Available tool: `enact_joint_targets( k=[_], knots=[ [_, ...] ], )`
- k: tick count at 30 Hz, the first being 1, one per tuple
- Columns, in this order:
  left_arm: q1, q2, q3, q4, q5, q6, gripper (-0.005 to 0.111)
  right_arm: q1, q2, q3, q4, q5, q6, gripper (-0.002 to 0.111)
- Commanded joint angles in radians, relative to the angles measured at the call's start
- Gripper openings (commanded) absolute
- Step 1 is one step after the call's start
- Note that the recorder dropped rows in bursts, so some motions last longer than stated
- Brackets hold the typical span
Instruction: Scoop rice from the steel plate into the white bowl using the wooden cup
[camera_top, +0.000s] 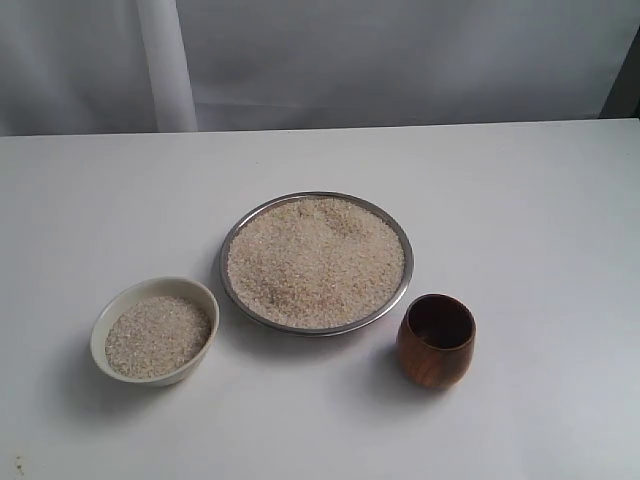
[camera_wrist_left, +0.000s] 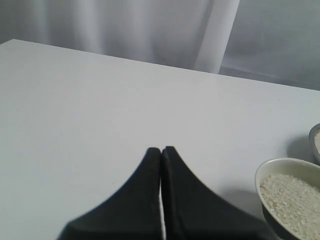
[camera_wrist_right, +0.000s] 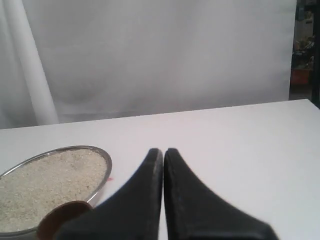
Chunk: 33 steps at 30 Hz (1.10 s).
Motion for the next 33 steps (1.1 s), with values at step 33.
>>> enact_joint_targets(
  k=[33],
  knots=[
    [-0.006, 0.0, -0.004, -0.006, -0.006, -0.002, 0.0, -0.004, 1.276, -0.198, -0.505, -0.998, 0.054, 0.0]
  ],
)
